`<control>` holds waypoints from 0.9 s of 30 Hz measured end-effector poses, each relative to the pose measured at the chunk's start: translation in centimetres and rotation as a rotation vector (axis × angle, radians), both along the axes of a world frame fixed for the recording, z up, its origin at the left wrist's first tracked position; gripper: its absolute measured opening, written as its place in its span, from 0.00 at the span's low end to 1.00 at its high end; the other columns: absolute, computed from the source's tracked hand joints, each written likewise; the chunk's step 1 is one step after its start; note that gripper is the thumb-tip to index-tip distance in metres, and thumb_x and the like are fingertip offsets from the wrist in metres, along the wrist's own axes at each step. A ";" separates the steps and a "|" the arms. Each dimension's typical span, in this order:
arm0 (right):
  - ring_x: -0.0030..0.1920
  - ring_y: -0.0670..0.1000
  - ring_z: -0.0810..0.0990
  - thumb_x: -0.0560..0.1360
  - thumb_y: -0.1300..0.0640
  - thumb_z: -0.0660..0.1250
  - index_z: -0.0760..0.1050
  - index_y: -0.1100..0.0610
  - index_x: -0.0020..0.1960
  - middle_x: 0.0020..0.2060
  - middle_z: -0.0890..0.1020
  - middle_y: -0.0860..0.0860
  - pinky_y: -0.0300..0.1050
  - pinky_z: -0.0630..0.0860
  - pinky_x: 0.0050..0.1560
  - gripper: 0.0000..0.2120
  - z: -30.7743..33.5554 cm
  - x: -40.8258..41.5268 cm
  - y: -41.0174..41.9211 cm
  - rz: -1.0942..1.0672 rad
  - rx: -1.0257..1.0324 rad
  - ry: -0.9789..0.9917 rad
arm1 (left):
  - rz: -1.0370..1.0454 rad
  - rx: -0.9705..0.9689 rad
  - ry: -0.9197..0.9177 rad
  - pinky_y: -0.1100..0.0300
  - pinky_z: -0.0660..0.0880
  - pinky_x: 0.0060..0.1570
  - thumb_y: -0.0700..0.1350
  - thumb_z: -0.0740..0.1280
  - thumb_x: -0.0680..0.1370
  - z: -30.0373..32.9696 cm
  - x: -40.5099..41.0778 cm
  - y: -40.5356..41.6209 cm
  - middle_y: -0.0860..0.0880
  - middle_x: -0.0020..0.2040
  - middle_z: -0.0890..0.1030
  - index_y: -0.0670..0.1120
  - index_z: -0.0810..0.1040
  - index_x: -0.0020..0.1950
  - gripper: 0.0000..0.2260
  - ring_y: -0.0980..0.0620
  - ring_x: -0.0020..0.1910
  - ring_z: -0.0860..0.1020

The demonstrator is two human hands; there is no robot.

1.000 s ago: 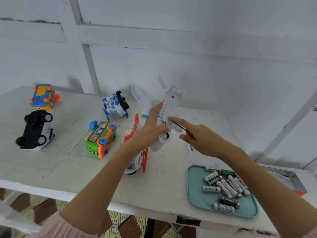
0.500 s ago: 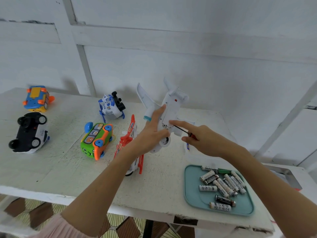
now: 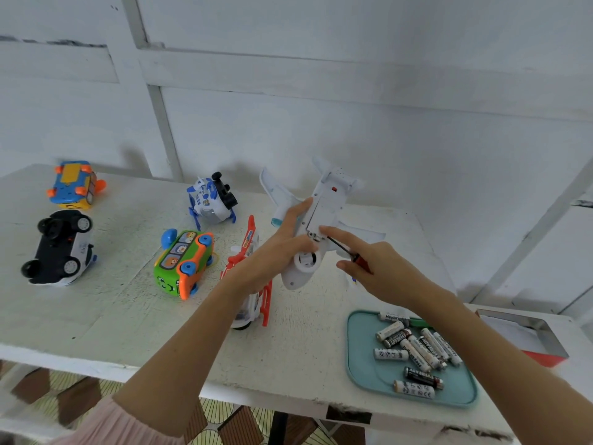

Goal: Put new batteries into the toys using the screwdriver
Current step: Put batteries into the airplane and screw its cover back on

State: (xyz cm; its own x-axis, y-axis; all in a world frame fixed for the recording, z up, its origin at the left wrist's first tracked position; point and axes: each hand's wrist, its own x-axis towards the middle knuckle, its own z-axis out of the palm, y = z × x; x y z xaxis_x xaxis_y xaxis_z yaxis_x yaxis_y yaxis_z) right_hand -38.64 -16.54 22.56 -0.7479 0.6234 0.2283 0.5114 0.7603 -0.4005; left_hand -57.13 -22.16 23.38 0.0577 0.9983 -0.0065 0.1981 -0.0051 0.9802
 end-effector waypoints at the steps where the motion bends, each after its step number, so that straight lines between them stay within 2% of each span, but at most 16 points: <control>1: 0.30 0.54 0.75 0.79 0.54 0.59 0.51 0.40 0.73 0.30 0.77 0.57 0.47 0.74 0.37 0.28 0.0 -0.1 0.0 -0.003 -0.003 -0.012 | -0.007 -0.001 0.006 0.60 0.70 0.52 0.39 0.62 0.78 0.0 0.1 0.0 0.47 0.69 0.65 0.60 0.51 0.75 0.32 0.55 0.52 0.72; 4: 0.31 0.56 0.75 0.79 0.55 0.58 0.51 0.42 0.74 0.31 0.77 0.59 0.50 0.75 0.39 0.27 0.2 -0.3 0.0 -0.016 -0.030 -0.026 | -0.014 0.007 0.036 0.60 0.71 0.53 0.44 0.64 0.76 -0.3 0.3 -0.1 0.49 0.69 0.65 0.60 0.50 0.75 0.34 0.53 0.56 0.72; 8: 0.30 0.57 0.73 0.80 0.55 0.58 0.52 0.40 0.73 0.29 0.75 0.58 0.50 0.75 0.41 0.26 0.6 -0.4 0.0 -0.028 -0.062 -0.019 | -0.009 0.041 0.050 0.67 0.71 0.46 0.38 0.61 0.79 -0.5 0.5 -0.1 0.51 0.67 0.65 0.59 0.50 0.75 0.32 0.58 0.54 0.73; 11: 0.31 0.59 0.74 0.80 0.55 0.58 0.52 0.38 0.73 0.30 0.76 0.59 0.50 0.76 0.40 0.27 0.5 -0.3 0.1 -0.022 -0.070 -0.020 | -0.007 0.043 0.044 0.67 0.71 0.46 0.38 0.61 0.79 -0.7 0.6 -0.1 0.52 0.64 0.66 0.59 0.48 0.75 0.32 0.57 0.53 0.73; 13: 0.28 0.54 0.70 0.79 0.55 0.58 0.52 0.38 0.72 0.28 0.73 0.57 0.48 0.75 0.39 0.27 0.5 -0.2 0.2 -0.018 -0.073 -0.014 | -0.002 0.047 0.052 0.66 0.71 0.46 0.38 0.61 0.79 -0.7 0.6 -0.1 0.52 0.64 0.66 0.59 0.48 0.75 0.32 0.57 0.53 0.73; 16: 0.27 0.47 0.65 0.79 0.56 0.59 0.53 0.38 0.72 0.26 0.69 0.52 0.39 0.71 0.36 0.27 0.6 0.1 0.4 0.002 -0.093 0.013 | -0.009 0.053 0.070 0.67 0.71 0.46 0.37 0.61 0.79 -0.6 0.6 0.1 0.51 0.65 0.65 0.59 0.49 0.75 0.32 0.58 0.52 0.73; 20: 0.25 0.43 0.67 0.79 0.57 0.59 0.54 0.40 0.72 0.25 0.68 0.48 0.30 0.69 0.34 0.26 0.7 0.4 0.4 0.025 -0.112 0.059 | -0.013 0.064 0.071 0.66 0.71 0.49 0.37 0.61 0.79 -0.6 0.4 0.3 0.49 0.66 0.65 0.58 0.49 0.75 0.32 0.56 0.53 0.73; 24: 0.26 0.44 0.66 0.79 0.56 0.59 0.52 0.34 0.68 0.28 0.72 0.57 0.33 0.67 0.34 0.26 0.5 0.5 0.5 0.035 -0.112 0.055 | 0.025 0.072 0.067 0.73 0.72 0.42 0.37 0.61 0.79 -0.8 0.3 0.6 0.51 0.63 0.66 0.57 0.49 0.75 0.31 0.59 0.50 0.73; 27: 0.26 0.42 0.69 0.79 0.56 0.58 0.52 0.34 0.68 0.27 0.70 0.50 0.30 0.68 0.34 0.26 0.9 0.8 0.4 0.028 -0.126 0.039 | 0.081 0.088 0.068 0.76 0.71 0.39 0.37 0.61 0.79 -0.7 0.3 1.1 0.49 0.61 0.67 0.55 0.49 0.75 0.31 0.59 0.47 0.73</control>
